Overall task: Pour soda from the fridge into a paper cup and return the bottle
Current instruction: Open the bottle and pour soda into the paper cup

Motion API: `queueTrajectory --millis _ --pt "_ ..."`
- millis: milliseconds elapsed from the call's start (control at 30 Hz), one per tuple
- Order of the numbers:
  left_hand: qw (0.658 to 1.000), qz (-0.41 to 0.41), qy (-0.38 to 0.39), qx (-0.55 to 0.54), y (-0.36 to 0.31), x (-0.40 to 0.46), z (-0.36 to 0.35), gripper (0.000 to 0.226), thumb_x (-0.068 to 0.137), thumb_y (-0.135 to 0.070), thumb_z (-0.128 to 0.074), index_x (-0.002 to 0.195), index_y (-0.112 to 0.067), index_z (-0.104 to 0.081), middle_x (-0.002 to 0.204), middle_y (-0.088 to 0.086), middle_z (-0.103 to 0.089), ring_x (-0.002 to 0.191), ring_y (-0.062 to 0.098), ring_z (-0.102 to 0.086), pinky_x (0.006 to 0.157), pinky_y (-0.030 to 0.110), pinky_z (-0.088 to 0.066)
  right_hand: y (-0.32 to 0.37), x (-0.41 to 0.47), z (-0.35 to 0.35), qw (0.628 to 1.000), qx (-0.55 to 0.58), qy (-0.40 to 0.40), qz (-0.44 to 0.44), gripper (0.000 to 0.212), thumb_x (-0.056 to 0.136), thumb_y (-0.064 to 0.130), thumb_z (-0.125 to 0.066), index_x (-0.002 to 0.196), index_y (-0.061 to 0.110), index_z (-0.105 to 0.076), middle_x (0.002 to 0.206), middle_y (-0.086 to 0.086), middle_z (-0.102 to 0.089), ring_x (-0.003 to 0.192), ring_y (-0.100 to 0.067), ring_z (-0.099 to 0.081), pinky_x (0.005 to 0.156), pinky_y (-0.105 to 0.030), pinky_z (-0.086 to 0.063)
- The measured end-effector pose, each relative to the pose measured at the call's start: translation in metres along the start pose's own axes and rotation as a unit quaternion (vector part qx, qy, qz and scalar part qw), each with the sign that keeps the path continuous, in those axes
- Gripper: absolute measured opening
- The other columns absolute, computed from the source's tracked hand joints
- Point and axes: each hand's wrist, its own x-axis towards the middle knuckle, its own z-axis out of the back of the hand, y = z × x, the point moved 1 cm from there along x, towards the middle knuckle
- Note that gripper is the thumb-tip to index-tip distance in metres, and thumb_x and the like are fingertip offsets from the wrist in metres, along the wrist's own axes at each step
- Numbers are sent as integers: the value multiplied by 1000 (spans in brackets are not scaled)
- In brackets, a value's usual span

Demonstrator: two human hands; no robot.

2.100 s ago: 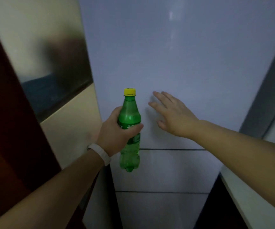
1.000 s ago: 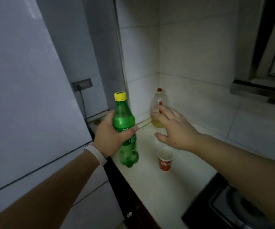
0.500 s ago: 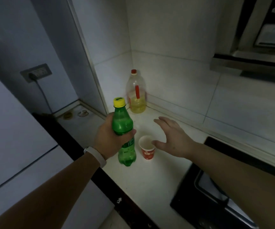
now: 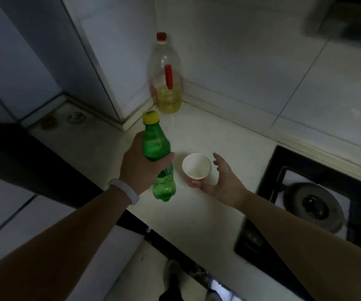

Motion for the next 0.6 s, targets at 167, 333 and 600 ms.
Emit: queueTrajectory --millis 167,333,600 --pt "999 15 31 1 29 20 -9 51 66 -43 -85 106 -32 -55 89 -19 -64 83 -4 -61 74 27 -49 -16 19 -25 996 60 -45 -48 118 63 48 -85 151 25 -10 152 -1 -28 135 -21 -35 107 -42 -38" --pt "999 21 50 2 50 34 -15 47 70 -35 -86 106 -31 -55 89 -19 -65 79 -9 -60 67 19 -46 -26 31 -43 990 119 -21 -70 106 66 41 -85 147 28 -18 131 15 -37 117 -5 -45 93 -22 -41" --pt "997 40 59 -32 72 43 -22 45 72 -32 -86 107 -29 -56 93 -15 -66 85 -1 -64 74 25 -51 -25 48 -71 978 162 -109 -78 85 59 41 -88 124 37 -33 121 10 -55 106 -6 -57 84 -20 -48"
